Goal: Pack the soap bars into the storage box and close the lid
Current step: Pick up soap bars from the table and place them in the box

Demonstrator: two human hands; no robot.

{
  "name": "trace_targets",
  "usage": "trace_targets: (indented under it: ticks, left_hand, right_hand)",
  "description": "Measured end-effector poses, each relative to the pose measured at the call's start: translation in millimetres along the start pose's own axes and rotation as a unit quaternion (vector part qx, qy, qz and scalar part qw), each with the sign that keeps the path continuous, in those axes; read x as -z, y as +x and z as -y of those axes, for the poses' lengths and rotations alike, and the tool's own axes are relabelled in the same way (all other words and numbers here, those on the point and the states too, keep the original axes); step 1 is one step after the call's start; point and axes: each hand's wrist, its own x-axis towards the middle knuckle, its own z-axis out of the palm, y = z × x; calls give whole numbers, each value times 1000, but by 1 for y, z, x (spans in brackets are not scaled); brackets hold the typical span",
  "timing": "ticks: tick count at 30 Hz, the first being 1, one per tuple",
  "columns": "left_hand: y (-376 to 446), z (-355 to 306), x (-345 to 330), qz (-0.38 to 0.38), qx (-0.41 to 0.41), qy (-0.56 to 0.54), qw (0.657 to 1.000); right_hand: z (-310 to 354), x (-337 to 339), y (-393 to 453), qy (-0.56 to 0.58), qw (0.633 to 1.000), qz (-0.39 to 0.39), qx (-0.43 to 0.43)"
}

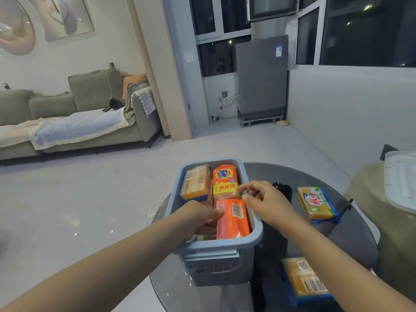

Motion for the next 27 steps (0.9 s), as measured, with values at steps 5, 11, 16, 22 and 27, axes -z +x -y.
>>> trace_targets:
  ticks: [5, 11, 16, 22, 27]
  left_hand:
    - [-8, 0, -3, -41, -25, 25, 999]
    - [-30, 1, -19, -158, -189, 77, 966]
    - [-50, -6, -55, -194, -331, 14, 924]
    - [-60, -8, -105, -107, -401, -28, 909]
    - [-54, -3, -137, -46, -403, -8, 914]
  right_hand:
    - [-3, 6, -6, 27, 1000, 8, 1]
    - [-5, 23, -19, 26, 999, 26, 21]
    - [-13, 51, -29, 3, 999, 32, 25]
    - [-36, 89, -45, -17, 998, 60, 7]
    - [-56, 116, -58, -62, 994, 89, -16]
